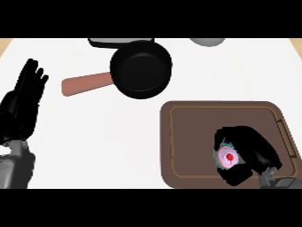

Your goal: Pick the cupcake from the tray and place it in the pot

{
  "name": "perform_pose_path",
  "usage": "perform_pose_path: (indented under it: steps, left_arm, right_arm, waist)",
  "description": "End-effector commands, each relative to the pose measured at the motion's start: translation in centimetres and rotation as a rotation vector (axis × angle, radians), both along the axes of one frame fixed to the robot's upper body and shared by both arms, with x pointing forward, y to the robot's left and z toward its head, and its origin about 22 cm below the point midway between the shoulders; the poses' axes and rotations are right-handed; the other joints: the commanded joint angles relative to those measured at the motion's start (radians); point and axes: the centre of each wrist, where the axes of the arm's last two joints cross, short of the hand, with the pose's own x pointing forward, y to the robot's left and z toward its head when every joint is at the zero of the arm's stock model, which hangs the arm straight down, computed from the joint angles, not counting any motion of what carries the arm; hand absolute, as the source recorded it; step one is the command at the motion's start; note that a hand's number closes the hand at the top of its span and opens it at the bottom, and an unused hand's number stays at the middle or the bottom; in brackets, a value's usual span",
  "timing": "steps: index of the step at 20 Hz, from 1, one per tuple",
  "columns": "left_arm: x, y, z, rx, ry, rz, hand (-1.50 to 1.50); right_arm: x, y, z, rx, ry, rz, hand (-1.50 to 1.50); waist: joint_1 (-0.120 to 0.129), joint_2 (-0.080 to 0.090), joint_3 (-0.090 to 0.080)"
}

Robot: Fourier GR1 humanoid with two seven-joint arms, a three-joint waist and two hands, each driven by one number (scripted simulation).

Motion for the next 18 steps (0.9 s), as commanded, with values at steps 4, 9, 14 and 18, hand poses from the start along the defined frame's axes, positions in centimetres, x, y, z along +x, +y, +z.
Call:
perform_pose_path:
  steps: [4, 9, 14, 18]
  left_arm:
    - [0.9, -0.6, 0.1, 0.009, -0.006, -0.034, 0.0]
    - [1.3, -2.9, 0.5, 0.011, -0.015, -0.135, 0.0]
    - [1.7, -3.0, 1.3, -0.002, -0.012, -0.129, 0.0]
    - [2.0, -2.6, 0.7, 0.01, -0.008, -0.112, 0.0]
  right_arm:
    - [-1.3, 14.9, 2.3, 0.01, -0.067, 0.209, 1.5]
    - [-2.3, 19.7, 3.6, -0.039, -0.115, 0.339, 1.5]
    - [-2.8, 21.8, 5.7, 0.077, -0.224, 0.229, 1.5]
    - [-2.5, 22.9, 9.1, 0.201, -0.427, 0.088, 1.5]
  waist:
    - [0.046, 0.007, -0.001]
    - [0.135, 0.013, -0.002]
    - [0.13, 0.005, 0.001]
    - [0.116, 0.001, -0.001]
